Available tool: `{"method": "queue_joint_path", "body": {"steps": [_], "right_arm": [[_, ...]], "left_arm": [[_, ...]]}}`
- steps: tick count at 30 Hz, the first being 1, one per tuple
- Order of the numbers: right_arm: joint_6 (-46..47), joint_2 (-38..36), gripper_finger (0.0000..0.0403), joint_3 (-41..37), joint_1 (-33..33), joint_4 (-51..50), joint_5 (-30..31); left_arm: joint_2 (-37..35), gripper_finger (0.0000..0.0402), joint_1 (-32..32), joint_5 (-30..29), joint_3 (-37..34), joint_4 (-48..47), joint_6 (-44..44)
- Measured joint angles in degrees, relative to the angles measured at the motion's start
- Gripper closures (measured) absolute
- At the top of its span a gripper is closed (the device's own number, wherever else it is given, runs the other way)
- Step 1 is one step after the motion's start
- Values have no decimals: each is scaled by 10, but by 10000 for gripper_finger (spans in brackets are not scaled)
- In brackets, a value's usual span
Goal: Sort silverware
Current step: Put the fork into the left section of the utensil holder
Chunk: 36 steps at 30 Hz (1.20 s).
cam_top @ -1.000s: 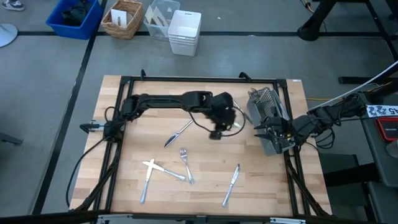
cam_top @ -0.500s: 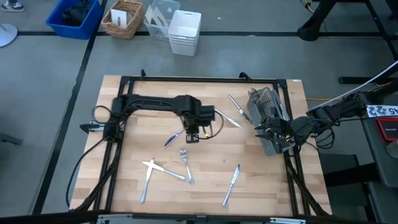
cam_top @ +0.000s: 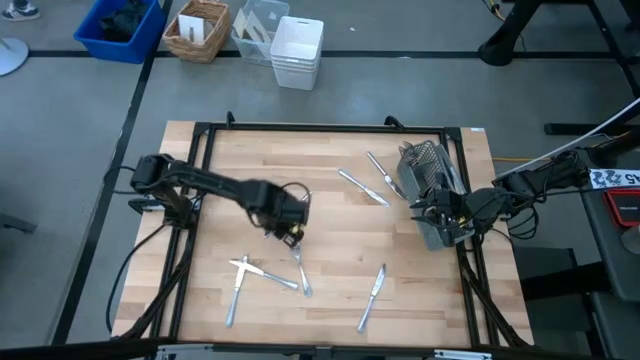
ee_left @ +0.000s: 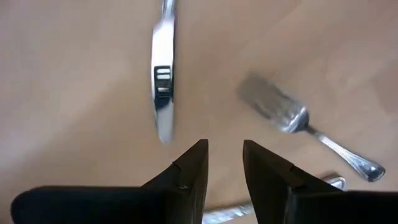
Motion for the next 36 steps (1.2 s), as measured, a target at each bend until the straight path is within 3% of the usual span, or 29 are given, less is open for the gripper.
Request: {"method": "queue_joint_path", "body": {"steps": [8,15,36], "right_arm": [[0,0,267,0,0,6,0],[1,0,267,0,0,7,-20],[1,0,267,0,0,4,-20]], "left_arm": [[0,308,-63,6,-73,139,-285],[4,308,-98,-25,-110,278,-295],[77,308,-107,-35,-122,356,-358]]}}
